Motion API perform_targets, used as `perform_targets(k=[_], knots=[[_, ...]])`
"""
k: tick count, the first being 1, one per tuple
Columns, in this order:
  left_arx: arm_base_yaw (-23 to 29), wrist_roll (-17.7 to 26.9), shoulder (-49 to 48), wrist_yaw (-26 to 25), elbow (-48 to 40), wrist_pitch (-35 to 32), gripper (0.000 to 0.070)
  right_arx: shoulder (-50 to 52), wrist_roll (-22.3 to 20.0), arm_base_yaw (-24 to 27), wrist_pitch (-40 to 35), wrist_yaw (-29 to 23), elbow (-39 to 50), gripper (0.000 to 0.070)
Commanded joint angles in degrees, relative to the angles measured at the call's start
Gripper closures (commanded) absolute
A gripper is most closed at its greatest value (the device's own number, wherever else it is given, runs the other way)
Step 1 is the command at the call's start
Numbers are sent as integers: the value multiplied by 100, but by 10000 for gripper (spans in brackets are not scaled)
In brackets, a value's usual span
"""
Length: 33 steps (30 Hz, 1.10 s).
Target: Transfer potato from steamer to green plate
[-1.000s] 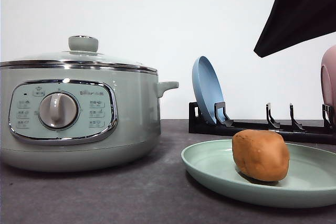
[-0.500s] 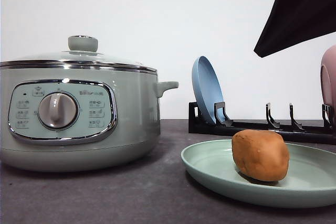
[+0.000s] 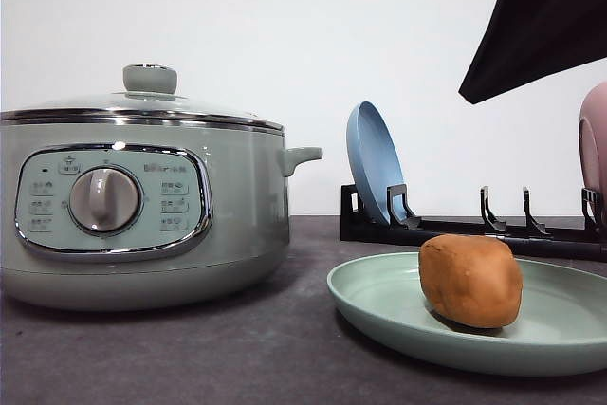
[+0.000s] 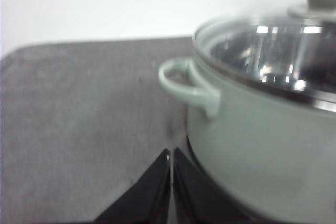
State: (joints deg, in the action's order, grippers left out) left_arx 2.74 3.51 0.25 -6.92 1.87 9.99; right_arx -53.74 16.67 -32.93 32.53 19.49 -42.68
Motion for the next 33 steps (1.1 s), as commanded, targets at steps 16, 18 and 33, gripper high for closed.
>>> perform_targets(k=[16, 18, 33], knots=[[9, 4, -9, 15, -118, 49, 700, -37, -66, -31, -35, 0, -94, 700], [9, 4, -9, 15, -118, 49, 700, -37, -66, -31, -34, 1, -94, 700], [9, 4, -9, 15, -118, 49, 700, -36, -68, -31, -34, 0, -94, 700]])
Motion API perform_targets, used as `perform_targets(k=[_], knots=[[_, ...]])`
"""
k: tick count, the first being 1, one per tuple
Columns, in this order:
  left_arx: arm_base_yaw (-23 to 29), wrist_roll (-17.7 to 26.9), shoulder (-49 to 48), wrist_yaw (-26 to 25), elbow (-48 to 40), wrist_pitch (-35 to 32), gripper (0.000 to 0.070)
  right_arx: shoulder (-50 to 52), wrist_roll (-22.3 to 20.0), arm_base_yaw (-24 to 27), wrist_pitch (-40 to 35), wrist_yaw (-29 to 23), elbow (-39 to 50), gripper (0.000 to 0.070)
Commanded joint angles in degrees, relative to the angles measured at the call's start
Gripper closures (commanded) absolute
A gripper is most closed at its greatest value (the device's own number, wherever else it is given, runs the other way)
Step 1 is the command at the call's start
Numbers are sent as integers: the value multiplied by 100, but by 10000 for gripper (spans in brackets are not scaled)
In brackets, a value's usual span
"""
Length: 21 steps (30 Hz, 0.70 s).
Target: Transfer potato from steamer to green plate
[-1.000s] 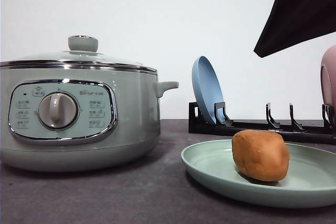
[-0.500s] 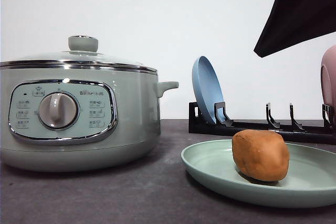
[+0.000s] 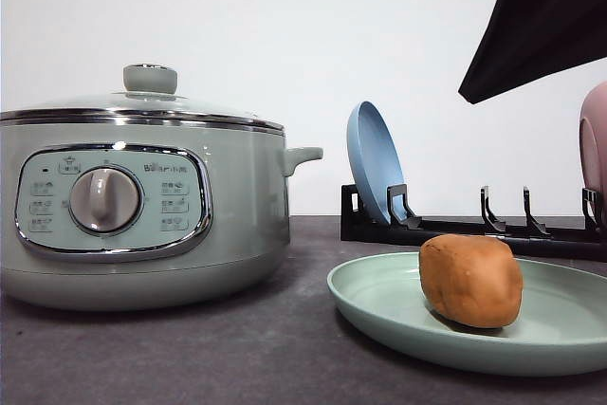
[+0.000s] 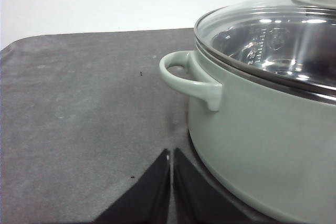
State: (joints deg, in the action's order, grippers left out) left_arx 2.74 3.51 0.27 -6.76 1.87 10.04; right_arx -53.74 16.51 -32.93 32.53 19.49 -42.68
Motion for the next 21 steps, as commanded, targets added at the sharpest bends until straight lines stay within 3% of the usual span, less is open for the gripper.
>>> perform_targets(k=[1, 8, 16, 21], knots=[[9, 4, -11, 0, -118, 44, 700, -29, -52, -29, -32, 1, -94, 700], [9, 4, -11, 0, -118, 44, 700, 462, -694, 444, -316, -578, -58, 700], [9, 4, -11, 0, -118, 44, 700, 1791, -1227, 1959, -1267, -616, 516, 700], [9, 4, -11, 0, -118, 44, 700, 2719, -1293, 2886, -2077, -605, 1323, 700]])
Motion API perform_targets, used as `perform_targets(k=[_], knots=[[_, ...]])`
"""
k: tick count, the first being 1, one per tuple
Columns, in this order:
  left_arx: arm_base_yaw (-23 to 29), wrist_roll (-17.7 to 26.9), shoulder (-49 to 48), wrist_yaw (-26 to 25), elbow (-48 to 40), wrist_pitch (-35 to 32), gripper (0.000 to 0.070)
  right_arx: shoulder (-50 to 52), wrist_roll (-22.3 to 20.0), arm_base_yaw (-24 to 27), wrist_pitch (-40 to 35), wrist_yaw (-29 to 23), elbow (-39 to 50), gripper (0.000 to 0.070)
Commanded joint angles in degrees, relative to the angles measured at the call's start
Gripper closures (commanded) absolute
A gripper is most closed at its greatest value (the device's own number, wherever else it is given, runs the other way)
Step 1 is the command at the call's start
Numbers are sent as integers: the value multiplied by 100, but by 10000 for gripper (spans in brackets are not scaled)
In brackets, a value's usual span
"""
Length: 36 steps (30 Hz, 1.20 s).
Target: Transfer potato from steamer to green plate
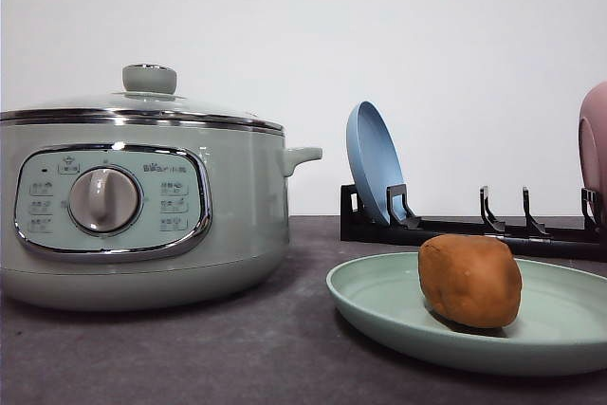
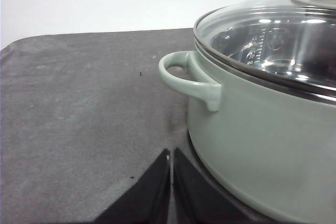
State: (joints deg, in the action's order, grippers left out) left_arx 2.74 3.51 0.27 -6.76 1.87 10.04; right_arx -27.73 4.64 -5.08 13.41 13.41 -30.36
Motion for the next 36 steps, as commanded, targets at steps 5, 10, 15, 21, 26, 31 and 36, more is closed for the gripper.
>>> perform_targets(k=[5, 10, 15, 21, 26, 31, 36], knots=[[9, 4, -11, 0, -118, 44, 700, 979, -129, 644, -908, 0, 1002, 700], [9, 4, -11, 0, -118, 44, 700, 1719, -130, 819, -1257, -91, 1763, 700], [9, 4, -11, 0, -118, 44, 700, 2218, -124, 823, -1264, -398, 2241, 700], [9, 4, -11, 0, -118, 44, 700, 2594, -108, 819, -1335, -493, 2670, 700], [9, 4, -11, 0, -118, 44, 700, 2749, -61, 816, -1308, -493, 2957, 700], [9, 4, -11, 0, -118, 44, 700, 2755, -63, 816, -894, -622, 2974, 700], [9, 4, -11, 0, -118, 45, 700, 2753, -53, 817, -327, -620, 2972, 700]])
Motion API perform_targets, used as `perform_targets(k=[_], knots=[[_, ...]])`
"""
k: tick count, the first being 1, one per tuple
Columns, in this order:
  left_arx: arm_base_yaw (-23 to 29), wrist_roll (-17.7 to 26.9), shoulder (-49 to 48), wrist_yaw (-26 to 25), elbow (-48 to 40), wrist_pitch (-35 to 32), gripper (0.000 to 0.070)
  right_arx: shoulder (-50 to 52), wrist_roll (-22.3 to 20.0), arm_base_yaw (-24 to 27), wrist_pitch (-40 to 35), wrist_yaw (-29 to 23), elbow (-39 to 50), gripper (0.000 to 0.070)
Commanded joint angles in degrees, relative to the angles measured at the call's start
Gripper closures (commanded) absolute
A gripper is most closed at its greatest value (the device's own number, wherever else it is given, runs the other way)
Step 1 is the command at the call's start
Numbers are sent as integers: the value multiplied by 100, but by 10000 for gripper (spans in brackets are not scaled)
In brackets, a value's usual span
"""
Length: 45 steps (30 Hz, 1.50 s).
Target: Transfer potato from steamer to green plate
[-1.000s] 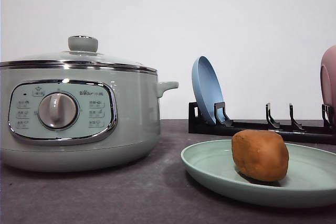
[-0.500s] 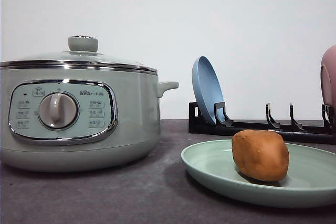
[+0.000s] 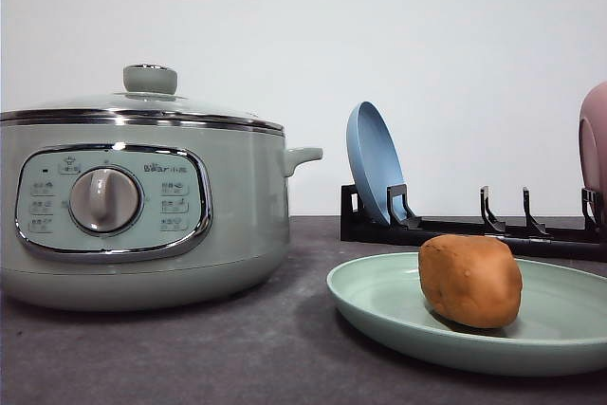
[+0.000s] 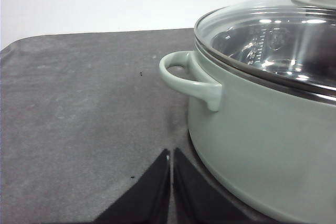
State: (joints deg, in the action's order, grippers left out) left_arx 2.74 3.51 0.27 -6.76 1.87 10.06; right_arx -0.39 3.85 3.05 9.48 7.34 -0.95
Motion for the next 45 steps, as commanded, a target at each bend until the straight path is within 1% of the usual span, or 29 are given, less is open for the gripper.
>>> perform_targets(k=[1, 10, 45], knots=[[9, 4, -11, 0, -118, 43, 700, 18, 23, 4, 53, -6, 30, 700], [9, 4, -11, 0, -118, 42, 700, 19, 16, 15, -58, -4, 29, 700], [9, 4, -11, 0, -118, 43, 700, 19, 16, 15, -57, -3, 28, 700]])
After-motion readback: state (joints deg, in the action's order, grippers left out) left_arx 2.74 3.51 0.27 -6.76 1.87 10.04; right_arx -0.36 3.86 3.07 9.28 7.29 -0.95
